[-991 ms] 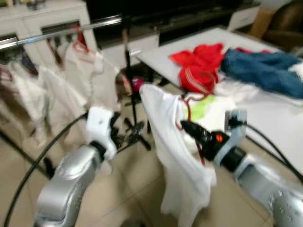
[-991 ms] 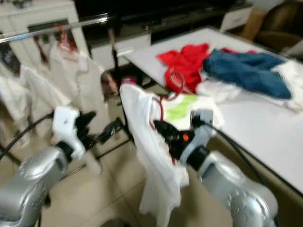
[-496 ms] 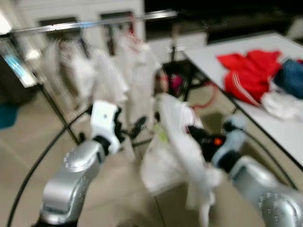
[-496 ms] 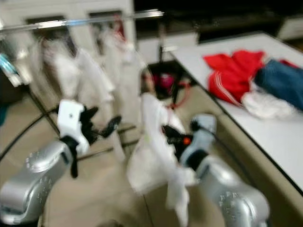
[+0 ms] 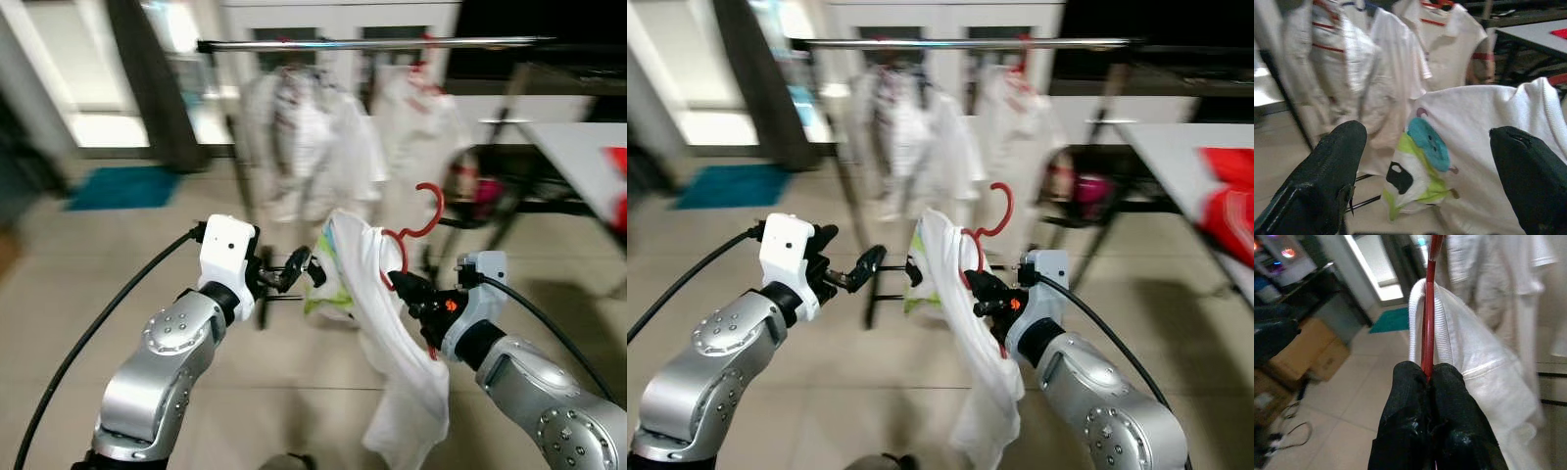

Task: Hang hanger

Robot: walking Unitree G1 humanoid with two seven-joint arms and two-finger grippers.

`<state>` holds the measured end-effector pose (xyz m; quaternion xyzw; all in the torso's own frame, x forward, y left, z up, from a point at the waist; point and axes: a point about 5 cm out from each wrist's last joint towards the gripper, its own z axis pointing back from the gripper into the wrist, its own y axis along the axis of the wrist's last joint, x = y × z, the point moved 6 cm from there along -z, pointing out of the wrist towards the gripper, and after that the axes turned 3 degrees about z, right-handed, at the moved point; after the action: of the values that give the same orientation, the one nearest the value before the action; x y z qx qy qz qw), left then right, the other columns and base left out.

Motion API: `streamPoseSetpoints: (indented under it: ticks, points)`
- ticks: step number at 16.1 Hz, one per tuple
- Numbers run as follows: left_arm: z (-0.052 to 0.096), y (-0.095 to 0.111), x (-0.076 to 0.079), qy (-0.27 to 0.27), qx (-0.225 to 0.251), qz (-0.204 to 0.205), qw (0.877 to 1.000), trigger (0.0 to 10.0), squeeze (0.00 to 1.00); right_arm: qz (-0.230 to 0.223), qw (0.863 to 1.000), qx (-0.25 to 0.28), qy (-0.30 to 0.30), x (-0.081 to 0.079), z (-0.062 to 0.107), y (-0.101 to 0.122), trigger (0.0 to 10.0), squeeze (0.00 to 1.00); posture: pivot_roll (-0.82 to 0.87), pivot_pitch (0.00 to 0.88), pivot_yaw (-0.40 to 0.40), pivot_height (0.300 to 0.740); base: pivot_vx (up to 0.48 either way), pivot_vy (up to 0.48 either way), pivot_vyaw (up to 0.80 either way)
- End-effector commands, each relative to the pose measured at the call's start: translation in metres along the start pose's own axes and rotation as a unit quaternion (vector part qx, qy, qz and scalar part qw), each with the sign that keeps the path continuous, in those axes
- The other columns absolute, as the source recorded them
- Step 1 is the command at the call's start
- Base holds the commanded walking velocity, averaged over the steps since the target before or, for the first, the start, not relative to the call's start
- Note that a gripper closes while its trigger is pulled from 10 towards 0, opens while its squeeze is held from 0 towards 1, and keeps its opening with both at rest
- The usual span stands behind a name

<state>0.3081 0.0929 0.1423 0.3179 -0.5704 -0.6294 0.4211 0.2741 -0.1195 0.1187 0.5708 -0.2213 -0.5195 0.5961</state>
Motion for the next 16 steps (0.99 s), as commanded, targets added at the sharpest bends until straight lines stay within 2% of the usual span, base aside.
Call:
streamPoseSetpoints:
  ticks: [1,3,5,8,9,10,11,13,14,15,16]
  points:
    - [-0.001,0.002,0.003,-0.002,0.004,-0.005,1.0,10.0,0.0,0.011,1.0,0.02,0.01,-0.004,-0.003,0.01,10.0,0.0,0.05,0.0,0.05,0.74,0.0,-0.319,0.0]
    - [-0.001,0.001,0.002,-0.001,0.002,-0.009,1.0,10.0,0.0,0.012,1.0,0.023,0.013,-0.005,-0.007,0.012,10.0,0.0,0.05,0.0,0.046,0.74,0.0,-0.319,0.0]
    - [-0.001,-0.004,0.0,0.002,-0.009,-0.015,1.0,10.0,0.0,0.018,0.999,0.029,0.017,-0.007,-0.009,0.017,10.0,0.0,0.05,0.0,0.038,0.74,0.0,0.0,0.0]
    - [-0.005,-0.002,0.005,-0.024,-0.003,0.0,1.0,10.0,0.0,0.03,0.998,0.038,0.033,-0.013,-0.011,0.024,10.0,0.0,0.04,0.0,0.036,0.74,0.0,0.0,0.0]
    - [-0.012,0.007,0.013,-0.055,0.01,0.025,0.998,10.0,1.0,0.046,0.997,0.04,0.046,-0.019,-0.014,0.028,10.0,0.0,0.04,0.0,0.034,0.74,0.0,0.0,0.0]
    - [-0.02,0.014,0.021,-0.085,0.015,0.049,0.995,10.0,1.0,0.057,0.996,0.043,0.057,-0.025,-0.018,0.032,10.0,0.0,0.04,0.0,0.035,0.74,0.0,0.0,0.0]
    - [-0.022,0.014,0.022,-0.086,0.016,0.055,0.995,10.0,1.0,0.06,0.995,0.043,0.059,-0.026,-0.019,0.033,10.0,0.0,0.04,0.0,0.037,0.74,0.0,0.0,0.0]
    - [-0.031,0.014,0.028,-0.104,0.009,0.1,0.989,10.0,1.0,0.081,0.993,0.047,0.071,-0.034,-0.024,0.038,10.0,0.0,0.04,0.0,0.044,0.74,0.0,0.0,0.0]
    - [-0.032,0.015,0.03,-0.112,0.008,0.117,0.987,10.0,0.93,0.086,0.992,0.049,0.073,-0.035,-0.025,0.04,10.0,0.0,0.04,0.0,0.045,0.74,0.0,0.0,0.0]
    - [-0.032,0.014,0.034,-0.133,0.003,0.134,0.982,10.0,0.03,0.092,0.992,0.052,0.075,-0.037,-0.027,0.043,10.0,0.0,0.04,0.0,0.048,0.74,0.0,0.0,0.0]
    - [-0.032,0.013,0.036,-0.141,-0.003,0.123,0.982,10.0,0.0,0.096,0.991,0.054,0.078,-0.039,-0.028,0.044,10.0,0.0,0.04,0.0,0.05,0.74,0.0,0.0,0.0]
